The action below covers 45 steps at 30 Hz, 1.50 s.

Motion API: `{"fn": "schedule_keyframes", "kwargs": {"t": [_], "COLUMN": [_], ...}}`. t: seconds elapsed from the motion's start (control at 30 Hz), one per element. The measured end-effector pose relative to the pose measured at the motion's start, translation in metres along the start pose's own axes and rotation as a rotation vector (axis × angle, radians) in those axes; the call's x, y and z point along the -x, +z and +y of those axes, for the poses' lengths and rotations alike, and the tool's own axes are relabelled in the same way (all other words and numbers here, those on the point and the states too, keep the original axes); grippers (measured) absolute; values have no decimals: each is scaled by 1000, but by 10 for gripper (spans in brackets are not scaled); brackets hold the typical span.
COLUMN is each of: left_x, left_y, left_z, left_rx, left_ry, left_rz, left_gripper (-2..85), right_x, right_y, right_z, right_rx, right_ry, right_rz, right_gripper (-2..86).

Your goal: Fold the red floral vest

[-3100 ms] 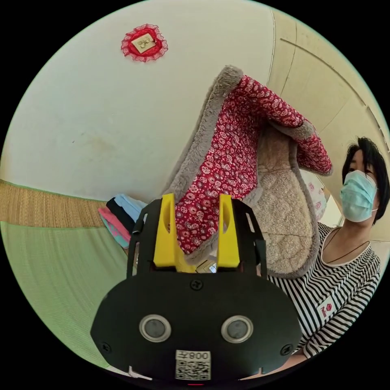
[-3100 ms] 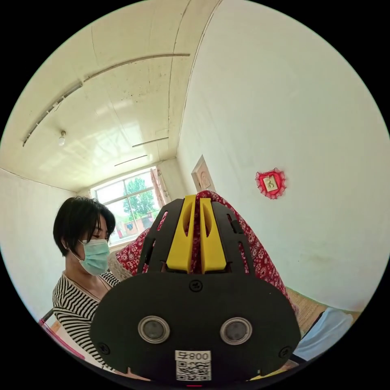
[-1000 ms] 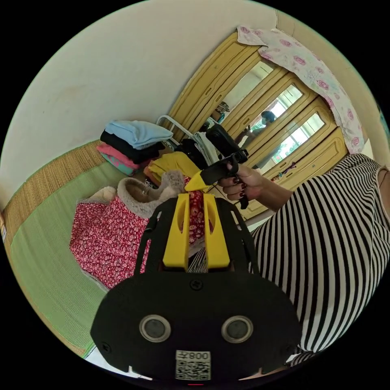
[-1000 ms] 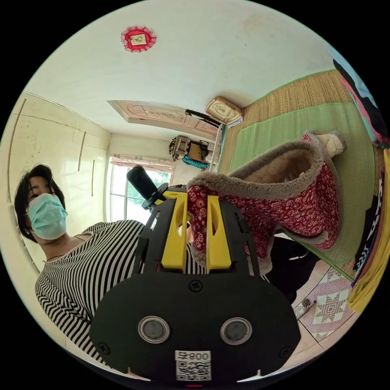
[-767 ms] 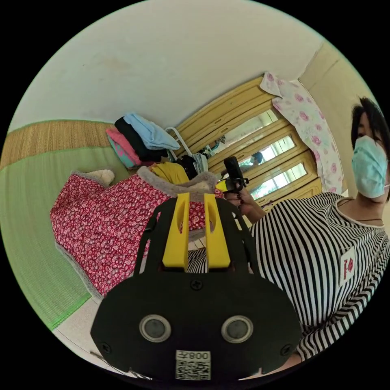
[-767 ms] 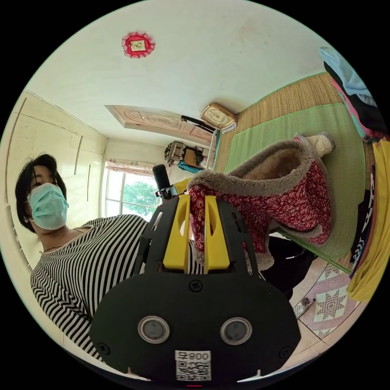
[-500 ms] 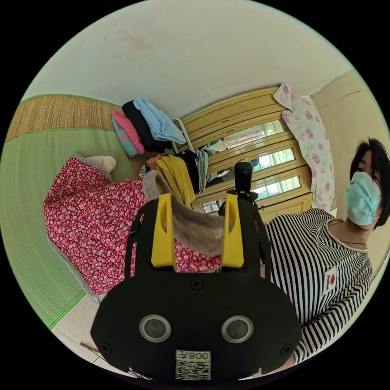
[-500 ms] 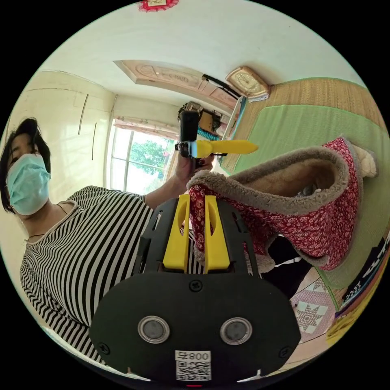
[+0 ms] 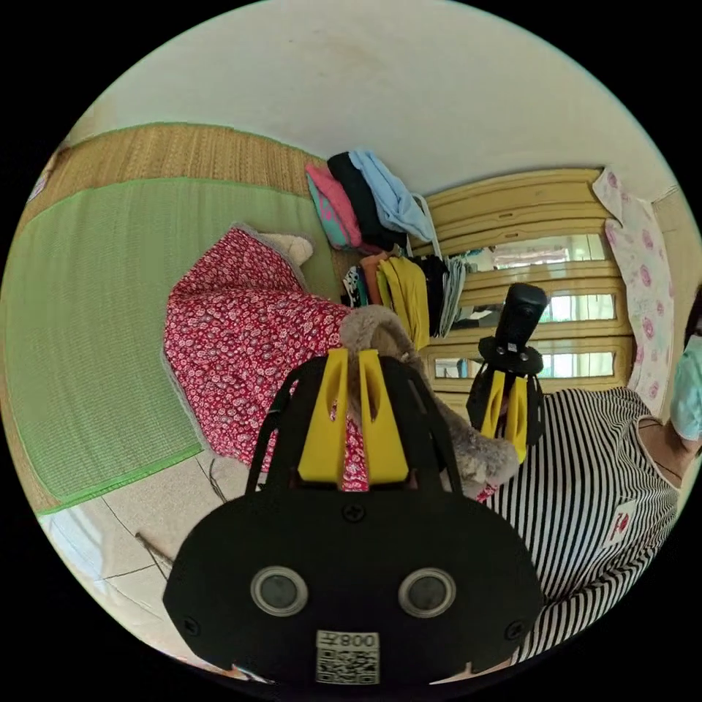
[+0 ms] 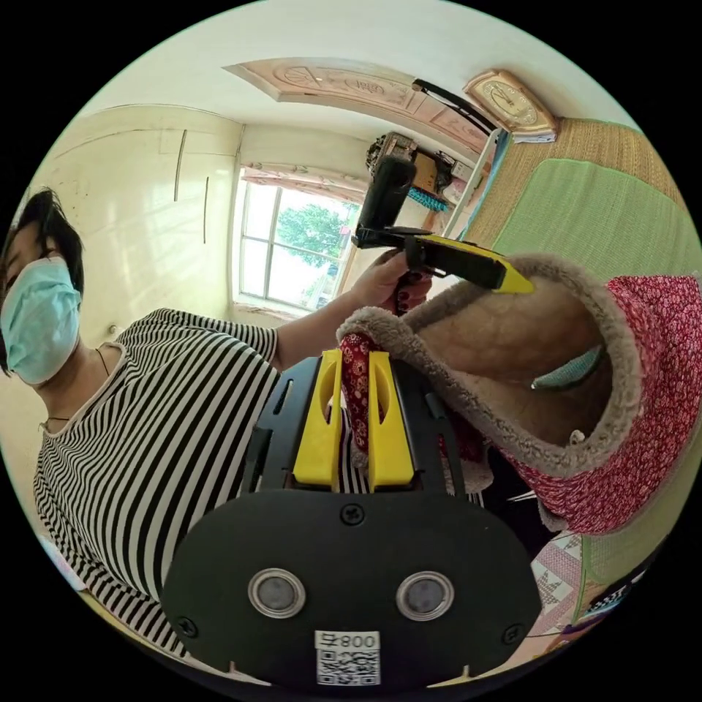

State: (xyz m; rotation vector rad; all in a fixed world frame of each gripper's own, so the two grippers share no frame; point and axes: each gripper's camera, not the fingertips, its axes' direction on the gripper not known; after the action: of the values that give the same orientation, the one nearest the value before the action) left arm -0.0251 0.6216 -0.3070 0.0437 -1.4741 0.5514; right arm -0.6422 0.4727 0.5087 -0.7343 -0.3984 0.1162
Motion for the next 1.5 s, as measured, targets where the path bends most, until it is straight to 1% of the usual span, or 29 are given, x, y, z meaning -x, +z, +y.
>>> {"fn": "schedule_keyframes", "kwargs": {"t": [0.1,0.17,0.2,0.23,0.3,0.4,0.5,0.57,0.63,0.7,0.77,0.87,0.93,1.0,1.1,1.27,1.33,1.5], "left_x": [21,32,39,47,59,89,135,167,208,230,246,267,274,271,262,234,213,157], "left_y": [-29,-49,-63,-75,-88,-94,-83,-68,-35,-8,12,30,29,20,-11,-95,-144,-225], "left_z": [11,19,28,39,57,93,133,159,194,218,239,265,274,277,289,321,341,389], "left_rx": [-114,-225,-307,-373,-422,-438,-431,-432,-401,-372,-390,-470,-527,-501,-508,-691,-801,-979], "left_ry": [-16,1,21,32,30,-26,-139,-217,-331,-395,-434,-456,-404,-345,-254,-49,78,327], "left_rz": [68,154,212,233,202,182,157,216,352,453,532,669,779,757,702,644,608,510], "left_gripper": [44,56,64,71,80,97,118,129,143,151,155,148,117,67,36,22,20,17], "right_x": [11,23,33,38,61,95,132,151,168,188,201,218,226,237,254,295,313,356], "right_y": [-27,-45,-57,-62,-81,-97,-105,-107,-108,-107,-105,-103,-105,-111,-127,-162,-175,-204], "right_z": [-3,-9,-15,-18,-30,-43,-52,-56,-58,-59,-58,-53,-49,-39,-25,7,21,70], "right_rx": [-104,-155,-180,-193,-234,-250,-252,-264,-271,-278,-280,-285,-295,-326,-387,-495,-527,-596], "right_ry": [-25,-52,-78,-90,-140,-217,-292,-322,-340,-356,-367,-363,-357,-355,-372,-460,-512,-630], "right_rz": [-51,-49,-31,-23,-5,29,71,92,110,145,170,193,204,201,184,191,189,235], "right_gripper": [63,62,62,61,60,58,57,57,57,57,57,57,57,55,54,54,53,52]}}
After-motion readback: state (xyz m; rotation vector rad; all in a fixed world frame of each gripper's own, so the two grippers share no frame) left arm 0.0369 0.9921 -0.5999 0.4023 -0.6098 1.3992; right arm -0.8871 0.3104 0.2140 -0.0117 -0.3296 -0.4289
